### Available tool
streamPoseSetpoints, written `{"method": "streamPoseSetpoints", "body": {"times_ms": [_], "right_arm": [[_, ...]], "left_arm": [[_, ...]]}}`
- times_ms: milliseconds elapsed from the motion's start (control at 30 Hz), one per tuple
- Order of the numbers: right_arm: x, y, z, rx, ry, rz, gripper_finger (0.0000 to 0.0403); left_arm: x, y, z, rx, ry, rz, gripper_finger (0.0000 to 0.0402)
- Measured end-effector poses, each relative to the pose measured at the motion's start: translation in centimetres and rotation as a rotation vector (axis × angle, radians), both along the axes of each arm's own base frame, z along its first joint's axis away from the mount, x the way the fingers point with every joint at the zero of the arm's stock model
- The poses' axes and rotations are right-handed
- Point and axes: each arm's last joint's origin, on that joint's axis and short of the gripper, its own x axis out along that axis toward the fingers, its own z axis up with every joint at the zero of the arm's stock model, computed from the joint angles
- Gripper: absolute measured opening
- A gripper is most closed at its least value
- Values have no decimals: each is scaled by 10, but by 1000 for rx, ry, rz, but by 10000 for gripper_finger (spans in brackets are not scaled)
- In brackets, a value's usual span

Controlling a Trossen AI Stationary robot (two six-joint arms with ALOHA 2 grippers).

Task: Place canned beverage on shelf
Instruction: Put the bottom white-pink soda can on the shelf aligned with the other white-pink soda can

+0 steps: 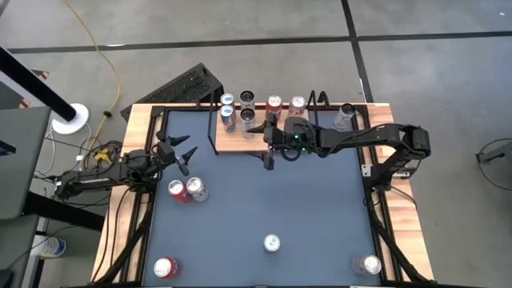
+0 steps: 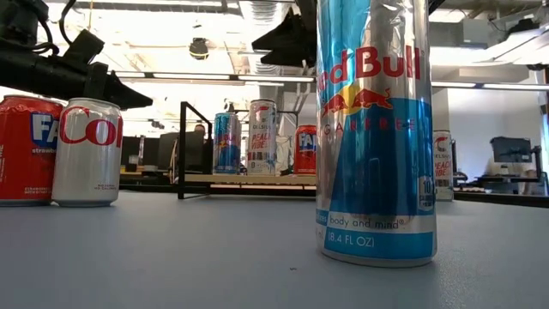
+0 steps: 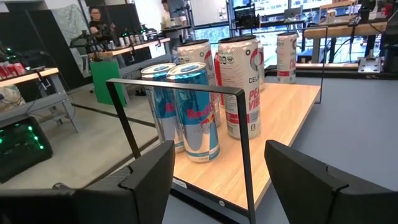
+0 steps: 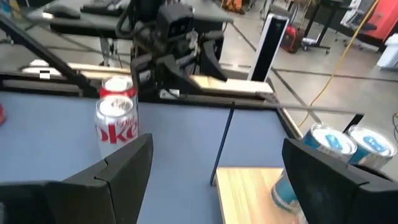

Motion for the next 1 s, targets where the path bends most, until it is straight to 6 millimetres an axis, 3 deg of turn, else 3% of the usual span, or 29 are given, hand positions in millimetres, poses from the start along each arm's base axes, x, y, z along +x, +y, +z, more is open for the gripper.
{"method": "streamPoseSetpoints", "body": {"times_ms": [1000], "right_arm": [[1, 0, 4, -6, -43, 1, 340]], "left_arm": [[0, 0, 0, 0, 0, 0, 240]]}}
